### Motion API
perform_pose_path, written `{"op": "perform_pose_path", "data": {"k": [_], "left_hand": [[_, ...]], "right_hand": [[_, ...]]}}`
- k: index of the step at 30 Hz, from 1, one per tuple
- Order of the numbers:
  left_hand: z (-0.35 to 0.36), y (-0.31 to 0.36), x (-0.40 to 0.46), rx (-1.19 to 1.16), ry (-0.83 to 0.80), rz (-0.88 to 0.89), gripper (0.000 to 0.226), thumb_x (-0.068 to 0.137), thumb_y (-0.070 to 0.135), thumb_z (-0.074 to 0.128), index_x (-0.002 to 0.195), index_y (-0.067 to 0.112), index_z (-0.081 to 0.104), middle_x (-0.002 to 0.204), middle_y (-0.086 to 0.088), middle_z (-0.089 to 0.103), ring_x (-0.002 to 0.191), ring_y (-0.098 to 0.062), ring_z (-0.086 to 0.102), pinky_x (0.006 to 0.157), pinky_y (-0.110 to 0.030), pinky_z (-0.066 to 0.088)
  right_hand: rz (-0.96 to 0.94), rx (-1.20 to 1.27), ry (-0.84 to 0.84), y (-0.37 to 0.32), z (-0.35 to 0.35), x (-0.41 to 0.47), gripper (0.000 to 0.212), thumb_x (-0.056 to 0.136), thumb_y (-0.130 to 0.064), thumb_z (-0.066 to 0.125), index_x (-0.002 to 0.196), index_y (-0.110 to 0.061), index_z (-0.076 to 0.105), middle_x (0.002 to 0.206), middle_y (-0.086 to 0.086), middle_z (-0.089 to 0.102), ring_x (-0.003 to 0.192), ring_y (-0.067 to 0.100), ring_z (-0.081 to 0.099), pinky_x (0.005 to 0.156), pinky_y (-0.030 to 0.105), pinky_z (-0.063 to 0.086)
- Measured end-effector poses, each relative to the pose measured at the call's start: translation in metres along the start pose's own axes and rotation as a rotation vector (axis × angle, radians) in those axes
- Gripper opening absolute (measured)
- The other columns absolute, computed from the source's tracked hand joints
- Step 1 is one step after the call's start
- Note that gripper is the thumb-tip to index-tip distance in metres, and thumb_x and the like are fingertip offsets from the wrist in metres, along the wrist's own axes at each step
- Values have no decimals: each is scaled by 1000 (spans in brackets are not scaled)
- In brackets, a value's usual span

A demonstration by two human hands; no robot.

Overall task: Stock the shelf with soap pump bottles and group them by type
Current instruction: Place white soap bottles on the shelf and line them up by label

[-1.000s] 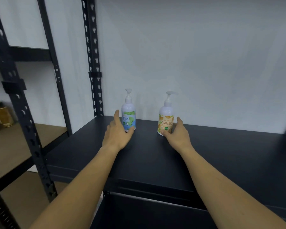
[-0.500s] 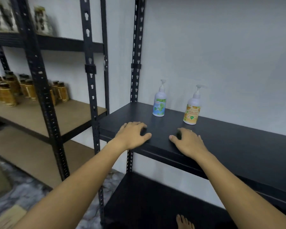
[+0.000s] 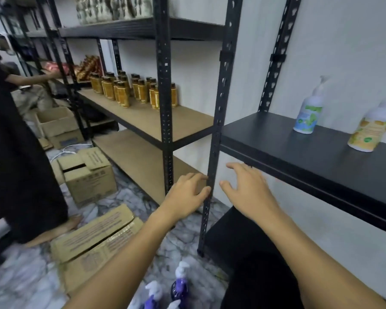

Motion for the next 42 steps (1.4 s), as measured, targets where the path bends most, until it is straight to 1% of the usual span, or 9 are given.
{"op": "perform_pose_path", "data": {"k": [4, 7, 11, 15, 20, 26, 30, 37, 42], "left_hand": [[8, -60, -44, -15, -22, -168, 44, 96, 46, 47, 131, 21, 57, 128, -3, 59, 116, -20, 54, 96, -34, 44], [19, -98, -83, -36, -28, -289, 54, 90, 52, 42, 128, 17, 60, 125, -5, 63, 117, -21, 55, 96, -33, 44], [46, -146, -139, -94, -12, -468, 39, 95, 37, 53, 126, 16, 61, 125, -7, 63, 115, -23, 57, 94, -30, 43], [76, -171, -185, -182, -2, -589, 32, 95, 23, 58, 125, 14, 64, 124, -3, 67, 115, -20, 60, 91, -27, 43], [105, -197, -229, -247, -7, -752, 32, 96, 21, 57, 126, 15, 63, 129, 0, 63, 119, -19, 57, 90, -24, 40], [126, -228, -247, -291, 6, -872, 29, 93, 13, 58, 121, 14, 65, 124, -1, 65, 114, -20, 59, 96, -29, 44], [151, -237, -238, -277, -24, -891, 27, 91, 15, 60, 118, 18, 66, 121, 4, 65, 110, -18, 60, 90, -27, 44], [195, -251, -207, -217, -78, -890, 31, 89, 13, 62, 119, 19, 65, 122, 0, 62, 110, -16, 57, 86, -20, 38], [216, -270, -191, -107, -162, -890, 37, 86, 11, 61, 122, 17, 64, 125, -4, 58, 118, -23, 52, 93, -27, 41]], "right_hand": [[-42, 48, -169, -27, 58, -8, 52, 98, -42, 52, 145, -21, 45, 144, 2, 50, 133, 22, 45, 111, 42, 36], [-50, 56, -292, -41, 105, -15, 52, 96, -43, 52, 143, -20, 47, 142, 4, 52, 129, 25, 49, 105, 44, 41], [-8, 106, -522, -50, 164, -26, 54, 97, -44, 54, 143, -17, 46, 139, 8, 54, 125, 28, 52, 100, 44, 46], [43, 105, -639, -40, 212, -35, 52, 98, -41, 55, 141, -13, 48, 139, 11, 55, 124, 29, 53, 100, 41, 47], [145, 8, -848, -7, 265, -63, 46, 97, -29, 57, 136, -5, 52, 139, 17, 54, 124, 33, 52, 101, 39, 44], [205, -25, -893, 31, 313, -76, 49, 96, -28, 58, 144, -17, 47, 145, 10, 51, 130, 29, 49, 103, 31, 40], [235, -32, -873, 52, 342, -68, 50, 97, -22, 54, 146, -21, 43, 146, 7, 49, 132, 27, 47, 97, 27, 38], [326, 148, -860, 70, 398, -48, 58, 94, -17, 56, 149, -17, 39, 146, 11, 46, 132, 30, 47, 104, 34, 40], [382, 169, -875, 81, 431, -35, 61, 93, -17, 56, 150, -18, 37, 147, 10, 42, 132, 29, 45, 101, 34, 42]]}}
Point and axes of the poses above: each hand's wrist, its own x-axis towards the middle knuckle, its own z-axis out of the palm, y = z × x, the point moved 3 cm from there along x, towards the middle knuckle
